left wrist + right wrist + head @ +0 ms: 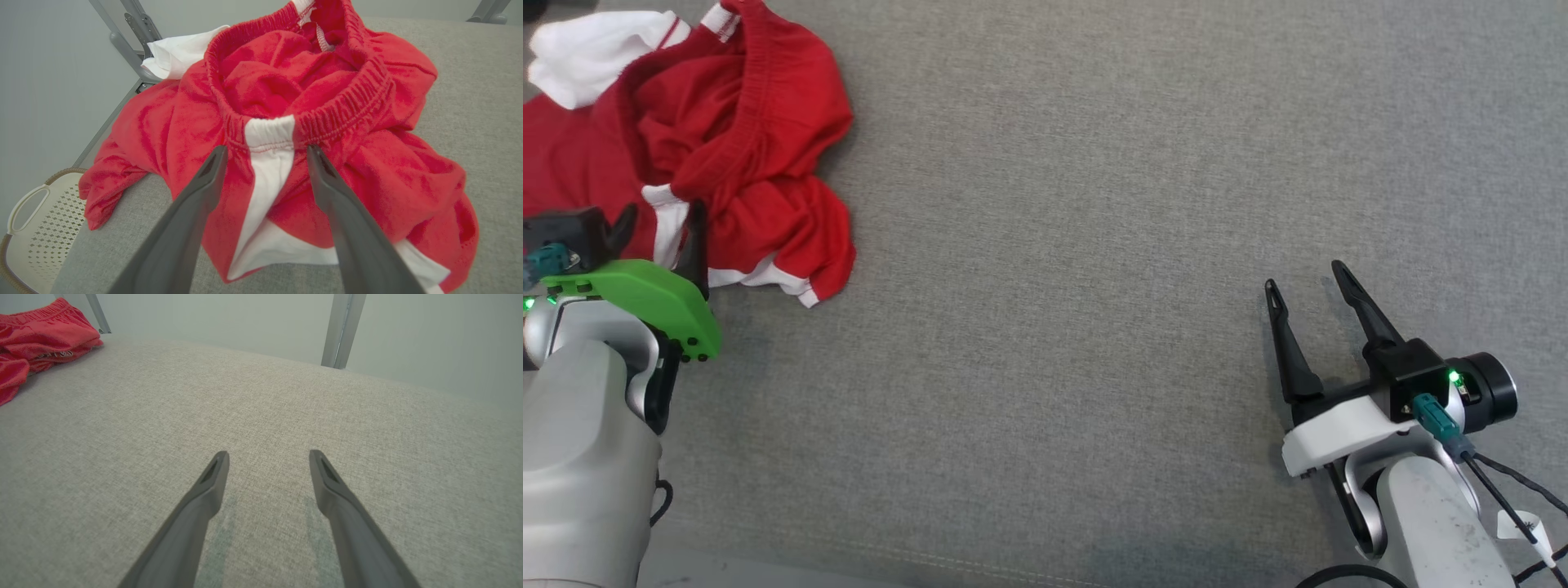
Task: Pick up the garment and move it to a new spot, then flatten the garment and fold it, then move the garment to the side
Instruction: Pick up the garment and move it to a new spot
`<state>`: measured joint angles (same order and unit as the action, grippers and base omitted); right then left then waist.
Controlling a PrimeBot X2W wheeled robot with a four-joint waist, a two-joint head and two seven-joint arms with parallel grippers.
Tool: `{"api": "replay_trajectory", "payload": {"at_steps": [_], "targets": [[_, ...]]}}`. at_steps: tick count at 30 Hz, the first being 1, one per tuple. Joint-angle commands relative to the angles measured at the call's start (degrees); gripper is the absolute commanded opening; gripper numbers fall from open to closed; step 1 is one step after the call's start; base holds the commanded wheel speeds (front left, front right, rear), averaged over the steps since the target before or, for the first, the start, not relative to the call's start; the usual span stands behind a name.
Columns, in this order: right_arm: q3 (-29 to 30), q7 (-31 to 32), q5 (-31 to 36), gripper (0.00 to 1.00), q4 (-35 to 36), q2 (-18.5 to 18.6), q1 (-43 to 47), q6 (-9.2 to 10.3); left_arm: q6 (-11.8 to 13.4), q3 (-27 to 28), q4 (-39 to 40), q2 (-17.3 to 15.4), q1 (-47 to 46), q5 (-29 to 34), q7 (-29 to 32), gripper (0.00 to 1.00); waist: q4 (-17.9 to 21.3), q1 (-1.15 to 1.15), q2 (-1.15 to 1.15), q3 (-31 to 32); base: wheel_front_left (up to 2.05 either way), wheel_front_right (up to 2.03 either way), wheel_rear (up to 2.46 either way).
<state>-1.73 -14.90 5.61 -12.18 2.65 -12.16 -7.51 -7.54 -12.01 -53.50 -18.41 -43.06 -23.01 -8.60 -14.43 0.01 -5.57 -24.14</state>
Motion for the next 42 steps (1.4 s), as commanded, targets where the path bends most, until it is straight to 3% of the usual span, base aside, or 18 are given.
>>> {"api": "replay_trajectory", "payload": {"at_steps": [1,4,5,6,12,17,25,31,36,42], "targets": [[0.1,-0.2,0.0,1.0,0.2,0.2,-0.4,0.04,0.0,-0.2,-0.5,-0.4,-0.7,-0.4,-0.2,1.0,3.7,-0.01,-0.01,-3.7,0.0,0.0,0.0],[-0.1,-0.2,-0.2,1.0,0.0,0.2,-1.1,0.04,0.0,-1.5,-4.3,-1.5,-2.5,-0.5,-0.5,1.0,4.1,-0.01,-0.01,-3.7,0.0,0.0,0.0],[-0.2,-0.2,-0.3,1.0,-0.1,0.2,-1.2,0.04,0.0,-1.9,-5.4,-1.7,-2.9,-0.6,-0.7,0.69,4.2,-0.01,-0.01,-3.5,0.0,0.0,0.0],[-0.3,-0.2,-0.4,1.0,-0.2,0.2,-1.1,0.04,0.0,-2.1,-6.1,-1.9,-3.3,-0.9,-1.5,0.0,4.3,-0.01,-0.01,-3.3,0.0,0.0,0.0],[0.0,-0.2,-1.7,1.0,-0.6,0.2,0.5,0.04,0.0,-6.2,-9.0,-1.3,-3.7,-1.7,-1.7,0.0,4.1,-0.01,-0.01,-1.4,0.0,0.0,0.0],[-0.4,-0.2,-3.5,1.0,-1.5,0.2,0.7,0.04,0.0,-9.3,-7.3,-1.0,-2.4,-10.2,8.5,0.0,4.1,-0.01,-0.01,0.5,0.0,0.0,0.0],[-1.5,-0.2,-6.6,1.0,-1.9,0.2,1.6,0.04,0.0,-14.9,10.6,-8.7,-3.1,-24.8,17.9,0.0,5.6,-0.01,-0.01,3.6,0.0,0.0,0.0],[-1.5,-0.2,-9.4,1.0,-2.0,0.2,2.2,0.04,0.0,-11.8,26.9,-12.0,-2.9,-41.2,24.7,0.0,8.5,-0.01,-0.01,5.2,0.0,0.0,0.0],[-1.1,-0.2,-11.1,1.0,-2.1,0.2,2.7,0.04,0.2,-10.4,37.6,-12.3,-0.7,-48.3,28.8,0.0,11.5,-0.01,-0.01,5.6,0.0,0.0,0.0],[-0.4,-0.2,-12.3,1.0,-2.0,0.2,2.4,0.04,3.9,-10.9,50.4,-9.8,2.5,-52.0,30.9,0.0,15.3,-0.01,-0.01,5.2,0.0,0.0,0.0]]}}
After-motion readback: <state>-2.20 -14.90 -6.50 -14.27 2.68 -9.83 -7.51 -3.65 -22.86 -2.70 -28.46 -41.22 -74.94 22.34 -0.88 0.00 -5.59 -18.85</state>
